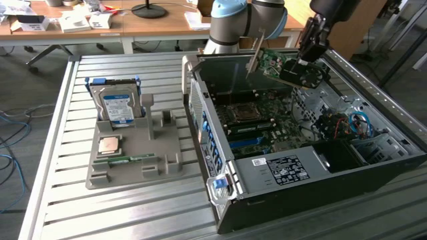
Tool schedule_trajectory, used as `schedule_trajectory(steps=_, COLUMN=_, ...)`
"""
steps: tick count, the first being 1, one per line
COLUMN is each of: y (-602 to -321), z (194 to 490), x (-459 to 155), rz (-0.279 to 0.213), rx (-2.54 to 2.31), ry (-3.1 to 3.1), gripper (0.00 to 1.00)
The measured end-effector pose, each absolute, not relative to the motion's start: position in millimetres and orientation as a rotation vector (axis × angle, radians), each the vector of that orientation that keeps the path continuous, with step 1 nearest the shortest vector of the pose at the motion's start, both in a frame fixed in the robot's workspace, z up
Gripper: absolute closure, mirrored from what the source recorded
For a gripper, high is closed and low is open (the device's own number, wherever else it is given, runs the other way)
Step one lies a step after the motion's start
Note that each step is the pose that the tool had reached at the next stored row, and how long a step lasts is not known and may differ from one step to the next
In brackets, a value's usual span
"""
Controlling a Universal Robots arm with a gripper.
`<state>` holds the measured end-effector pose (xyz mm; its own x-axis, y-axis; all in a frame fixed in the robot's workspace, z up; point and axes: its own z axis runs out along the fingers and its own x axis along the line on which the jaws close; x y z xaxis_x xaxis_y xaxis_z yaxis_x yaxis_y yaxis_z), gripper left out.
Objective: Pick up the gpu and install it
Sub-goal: 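Insert the gpu into the slot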
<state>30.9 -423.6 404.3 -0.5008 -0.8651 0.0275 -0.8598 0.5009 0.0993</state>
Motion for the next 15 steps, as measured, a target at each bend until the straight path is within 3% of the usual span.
schedule_trajectory(steps=15, y=-423.6, z=402.9, x=30.9, rz=-0.101, rx=1.753, ry=-2.508, gripper=0.74)
